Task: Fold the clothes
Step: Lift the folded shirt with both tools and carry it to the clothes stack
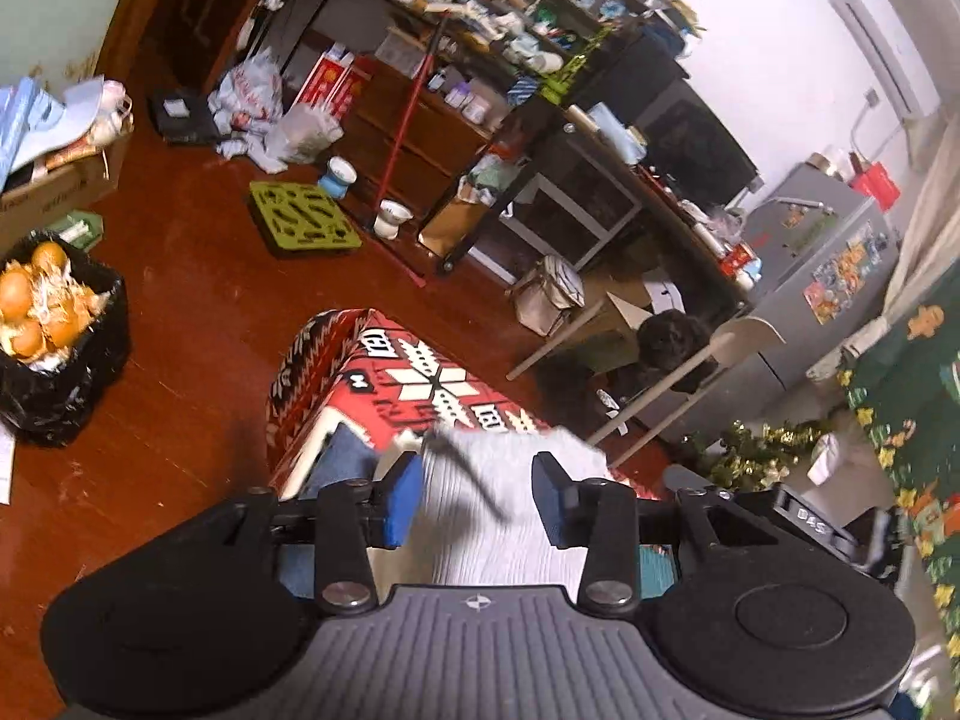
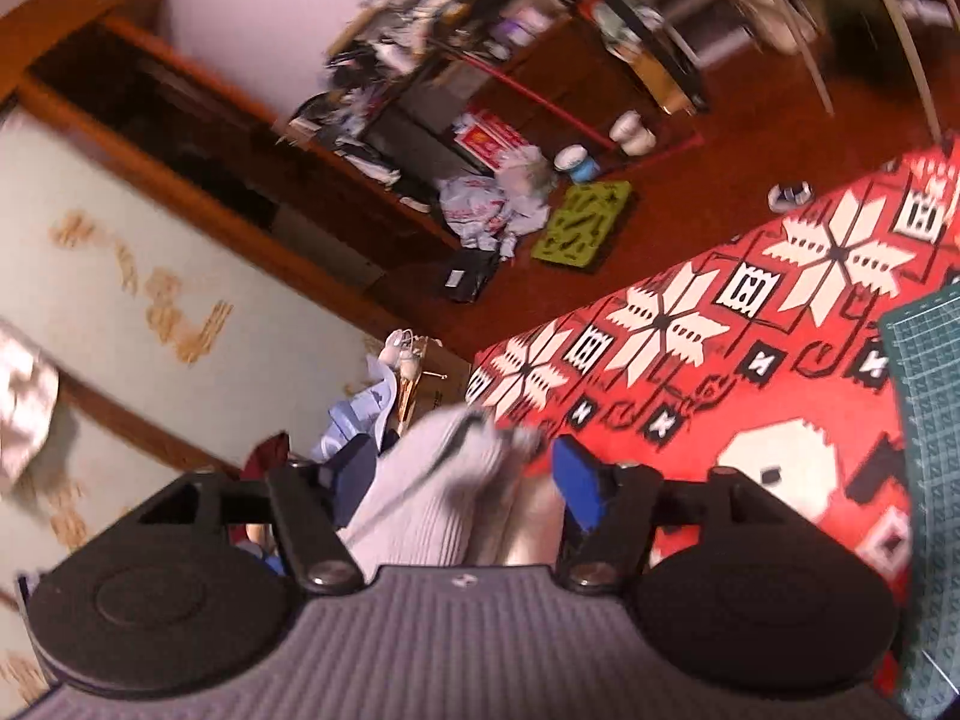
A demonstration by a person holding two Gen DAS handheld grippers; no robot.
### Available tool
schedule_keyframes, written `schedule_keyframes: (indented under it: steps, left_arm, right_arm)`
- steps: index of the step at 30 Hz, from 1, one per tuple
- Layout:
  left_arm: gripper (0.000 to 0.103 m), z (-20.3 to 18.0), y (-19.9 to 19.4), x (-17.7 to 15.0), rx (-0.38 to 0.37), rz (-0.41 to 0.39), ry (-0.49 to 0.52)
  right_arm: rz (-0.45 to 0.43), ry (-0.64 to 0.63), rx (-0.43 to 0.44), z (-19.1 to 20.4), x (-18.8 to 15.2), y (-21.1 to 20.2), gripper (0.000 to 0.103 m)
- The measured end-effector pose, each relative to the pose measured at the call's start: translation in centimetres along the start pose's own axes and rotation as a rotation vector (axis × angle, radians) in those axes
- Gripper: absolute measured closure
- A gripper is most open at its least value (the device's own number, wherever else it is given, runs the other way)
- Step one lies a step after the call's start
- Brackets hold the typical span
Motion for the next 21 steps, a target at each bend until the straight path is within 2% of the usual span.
schedule_keyframes:
  steps: [3,7,8,9,10,11,17,19,21]
  left_arm:
    - [0.063,0.6,2.1,0.7,-0.015,0.042,-0.04]
    - [0.065,1.1,4.2,0.4,-0.033,0.102,-0.071]
    - [0.07,1.1,4.6,0.1,-0.038,0.116,-0.076]
    - [0.077,1.1,4.9,-0.2,-0.037,0.126,-0.077]
    - [0.088,1.0,5.1,-0.4,-0.029,0.125,-0.063]
    - [0.091,0.7,5.1,-0.4,-0.02,0.119,-0.042]
    - [0.093,-1.4,3.7,0.0,0.027,-0.003,0.181]
    - [0.092,-1.1,3.7,-0.3,0.05,0.0,0.19]
    - [0.087,-0.7,3.8,-0.6,0.074,0.009,0.183]
  right_arm:
    - [0.078,0.108,0.027,-1.0,0.9,2.6,0.031]
    - [0.139,0.134,0.031,-1.7,0.8,5.3,0.033]
    - [0.147,0.125,0.027,-1.8,0.8,5.8,0.041]
    - [0.162,0.107,0.019,-1.9,0.6,6.3,0.057]
    - [0.166,0.071,0.009,-1.7,0.3,6.4,0.068]
    - [0.17,0.035,-0.002,-1.5,0.0,6.6,0.082]
    - [0.076,-0.294,0.004,2.1,-1.3,5.3,0.086]
    - [0.07,-0.341,-0.014,2.0,-1.6,5.6,0.085]
    - [0.081,-0.342,-0.045,1.1,-1.8,6.3,0.072]
Point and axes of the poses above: each gripper's, at about its wrist camera, not at the fingertips, and y roughly the way its jaws point, z to its left, x to its top, the point moved 10 cm from there along y, roughly the way its jaws point, and after that the axes turned 15 degrees about y, right-handed, at the moved point
